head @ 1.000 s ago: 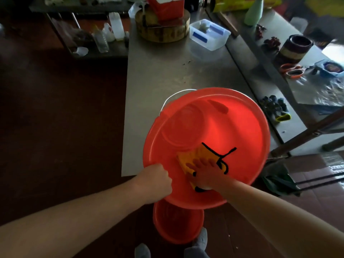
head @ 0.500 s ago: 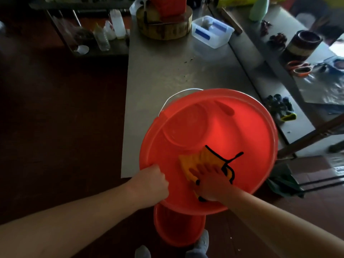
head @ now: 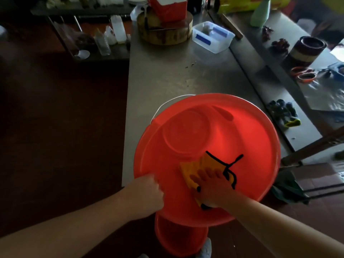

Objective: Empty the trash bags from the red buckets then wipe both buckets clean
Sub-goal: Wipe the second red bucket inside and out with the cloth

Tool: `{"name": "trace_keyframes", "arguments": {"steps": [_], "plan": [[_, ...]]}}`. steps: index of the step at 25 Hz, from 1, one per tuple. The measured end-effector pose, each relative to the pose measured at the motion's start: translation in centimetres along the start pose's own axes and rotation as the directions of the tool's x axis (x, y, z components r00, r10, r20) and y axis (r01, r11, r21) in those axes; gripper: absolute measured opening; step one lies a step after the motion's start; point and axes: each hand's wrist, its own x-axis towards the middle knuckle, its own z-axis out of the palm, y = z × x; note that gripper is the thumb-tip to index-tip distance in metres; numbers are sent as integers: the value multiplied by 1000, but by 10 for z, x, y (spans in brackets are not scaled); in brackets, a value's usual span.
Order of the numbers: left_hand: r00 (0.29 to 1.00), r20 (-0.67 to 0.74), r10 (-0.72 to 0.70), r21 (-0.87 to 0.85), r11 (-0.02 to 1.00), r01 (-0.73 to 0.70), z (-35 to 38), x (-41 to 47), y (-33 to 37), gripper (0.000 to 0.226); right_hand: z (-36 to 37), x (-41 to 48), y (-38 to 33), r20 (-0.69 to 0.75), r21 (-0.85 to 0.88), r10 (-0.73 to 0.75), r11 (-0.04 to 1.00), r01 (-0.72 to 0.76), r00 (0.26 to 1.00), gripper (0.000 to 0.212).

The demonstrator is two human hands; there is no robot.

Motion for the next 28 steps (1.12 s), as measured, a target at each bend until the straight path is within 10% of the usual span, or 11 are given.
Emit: {"name": "trace_keyframes", "arguments": {"steps": [8, 18, 25, 28], "plan": [[995, 16, -102, -115, 988, 103, 17, -4, -7, 40, -25, 85, 7, 115, -116, 44, 993, -30, 992, 64], [995, 48, -88, -117, 989, 93, -11, -19, -62, 29, -61, -63, -3, 178, -24, -244, 967, 252, 953, 113], [941, 219, -258, 85, 966, 245, -40, -26, -112, 27, -84, -76, 14, -84, -283, -281, 926, 248, 956, 79], [926, 263, -271, -183, 928, 324, -41, 0, -53, 51, -75, -68, 1, -130, -199, -251, 954, 222, 959, 78]]}}
